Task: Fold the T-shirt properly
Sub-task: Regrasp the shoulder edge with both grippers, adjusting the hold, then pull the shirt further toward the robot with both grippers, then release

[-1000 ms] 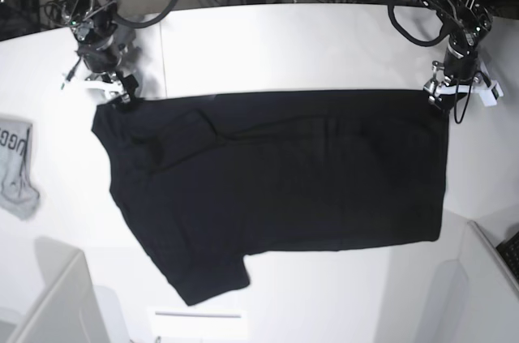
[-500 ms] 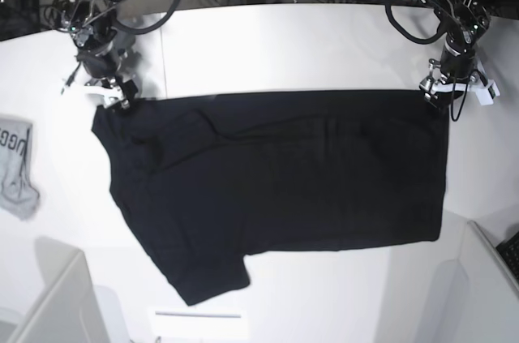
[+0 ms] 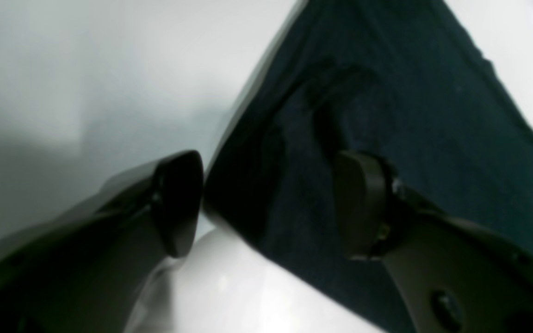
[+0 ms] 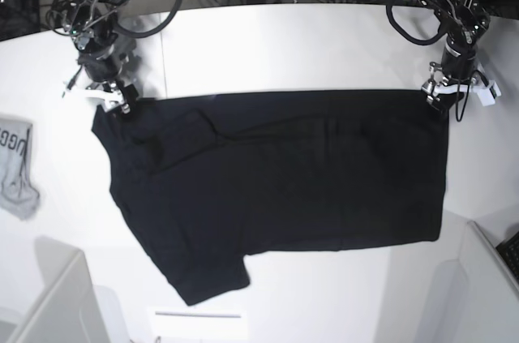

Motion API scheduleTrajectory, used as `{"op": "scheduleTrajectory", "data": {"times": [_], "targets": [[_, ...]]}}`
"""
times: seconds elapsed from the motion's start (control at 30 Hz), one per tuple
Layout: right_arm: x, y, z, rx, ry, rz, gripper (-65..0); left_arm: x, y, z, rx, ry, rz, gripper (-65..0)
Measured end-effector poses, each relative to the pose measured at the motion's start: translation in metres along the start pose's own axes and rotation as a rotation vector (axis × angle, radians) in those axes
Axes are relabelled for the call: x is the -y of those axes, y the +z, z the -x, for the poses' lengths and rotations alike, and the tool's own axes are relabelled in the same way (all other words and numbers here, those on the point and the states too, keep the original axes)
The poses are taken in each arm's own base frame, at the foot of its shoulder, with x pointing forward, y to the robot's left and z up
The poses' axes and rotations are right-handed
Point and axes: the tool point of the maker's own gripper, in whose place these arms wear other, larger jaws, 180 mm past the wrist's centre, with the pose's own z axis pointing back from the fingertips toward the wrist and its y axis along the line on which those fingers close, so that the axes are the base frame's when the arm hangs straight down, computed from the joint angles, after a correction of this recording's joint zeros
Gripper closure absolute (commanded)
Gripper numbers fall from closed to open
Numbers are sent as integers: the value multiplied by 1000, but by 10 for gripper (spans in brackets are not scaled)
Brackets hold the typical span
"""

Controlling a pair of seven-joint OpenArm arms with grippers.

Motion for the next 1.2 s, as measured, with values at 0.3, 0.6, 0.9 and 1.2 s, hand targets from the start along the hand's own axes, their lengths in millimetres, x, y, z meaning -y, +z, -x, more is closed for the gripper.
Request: {"op": "scheduleTrajectory", "data": {"times": [0.3,0.6,0.9,1.2], "targets": [[-4,-10,-5,3,-28,-10,-366,6,-9,-3,7,15,13,-387],[8,-22,-16,16,-65,-1,-132,2,-9,8,-32,19,0,0],[6,-11,-18,-11,-34,28,0,3,4,4,-135,-60,-31,0],[-26,21,-42,-3,-81,28,0,6,36,-34,-103,-68,-83,0]]}}
